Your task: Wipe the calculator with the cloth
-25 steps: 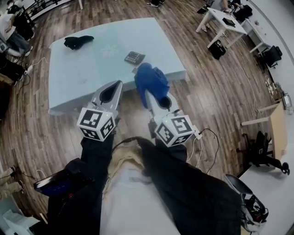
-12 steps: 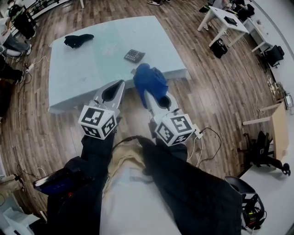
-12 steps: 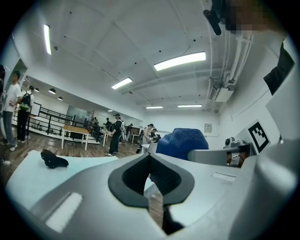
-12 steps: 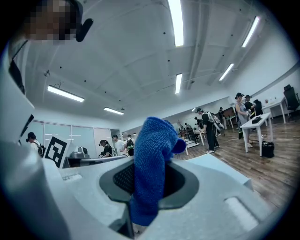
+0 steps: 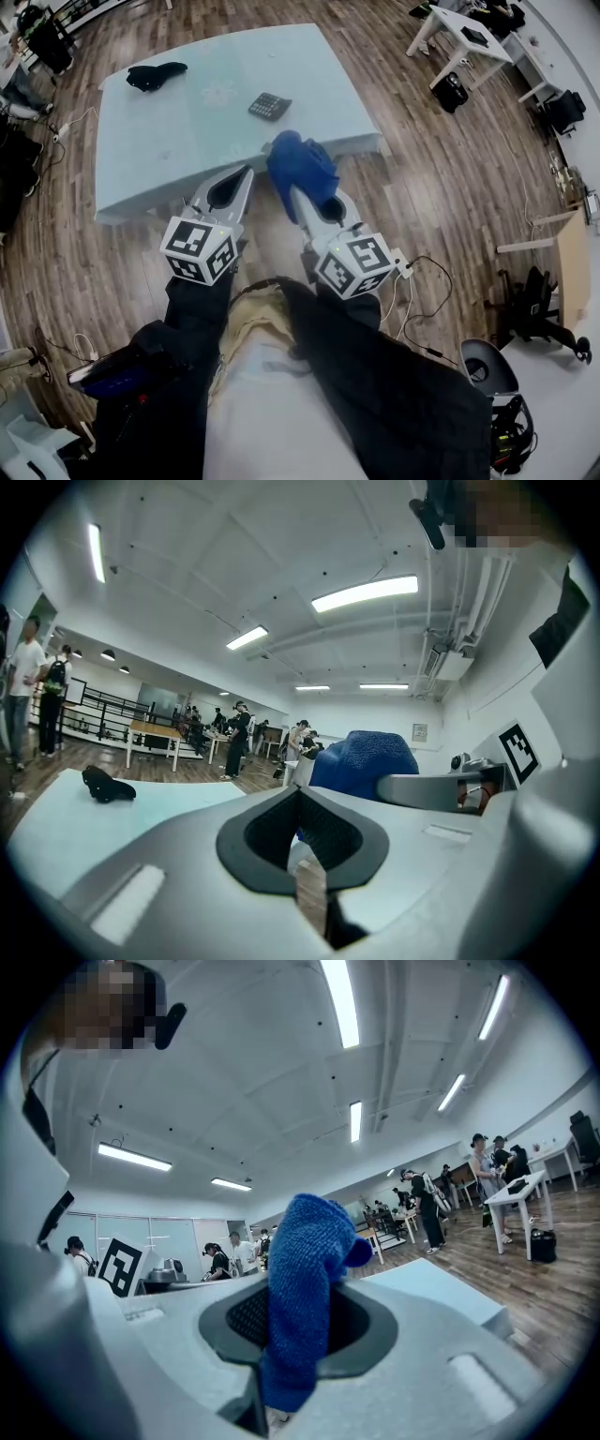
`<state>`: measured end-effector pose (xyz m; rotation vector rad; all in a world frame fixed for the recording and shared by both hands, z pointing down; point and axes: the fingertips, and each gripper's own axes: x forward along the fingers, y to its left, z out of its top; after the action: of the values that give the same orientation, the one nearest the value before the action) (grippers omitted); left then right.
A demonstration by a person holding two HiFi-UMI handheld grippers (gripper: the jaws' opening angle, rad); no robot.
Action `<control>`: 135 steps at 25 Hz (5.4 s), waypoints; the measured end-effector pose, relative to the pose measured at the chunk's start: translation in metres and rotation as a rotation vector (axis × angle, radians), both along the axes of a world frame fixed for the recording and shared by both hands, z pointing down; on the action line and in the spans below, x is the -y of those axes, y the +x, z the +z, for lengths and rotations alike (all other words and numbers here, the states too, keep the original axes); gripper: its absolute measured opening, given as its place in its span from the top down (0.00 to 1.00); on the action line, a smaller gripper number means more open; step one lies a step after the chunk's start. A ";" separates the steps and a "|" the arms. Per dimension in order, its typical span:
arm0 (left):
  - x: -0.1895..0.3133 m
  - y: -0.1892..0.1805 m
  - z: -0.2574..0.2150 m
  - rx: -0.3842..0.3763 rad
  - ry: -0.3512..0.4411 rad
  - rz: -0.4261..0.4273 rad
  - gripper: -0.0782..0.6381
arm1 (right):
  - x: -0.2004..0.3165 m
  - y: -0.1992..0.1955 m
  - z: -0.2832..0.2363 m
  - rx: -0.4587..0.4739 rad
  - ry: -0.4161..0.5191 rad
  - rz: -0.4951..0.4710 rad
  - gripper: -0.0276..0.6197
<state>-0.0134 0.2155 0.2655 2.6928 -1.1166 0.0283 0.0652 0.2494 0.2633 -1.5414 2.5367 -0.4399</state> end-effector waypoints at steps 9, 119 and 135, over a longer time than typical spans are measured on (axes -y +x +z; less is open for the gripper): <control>-0.002 -0.009 0.020 0.010 -0.050 -0.031 0.90 | -0.001 -0.006 0.015 0.020 -0.036 -0.030 0.81; 0.400 0.003 0.273 0.180 -0.654 -0.133 0.90 | 0.435 0.062 0.244 -0.049 -0.593 0.017 0.81; 0.412 -0.033 0.323 0.218 -0.754 -0.110 0.90 | 0.467 0.040 0.304 -0.453 -0.599 0.020 0.81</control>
<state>-0.0460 -0.1968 0.5883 1.9815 -1.0325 0.6065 0.1054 -0.2171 0.5675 -2.0604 2.8804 -1.0287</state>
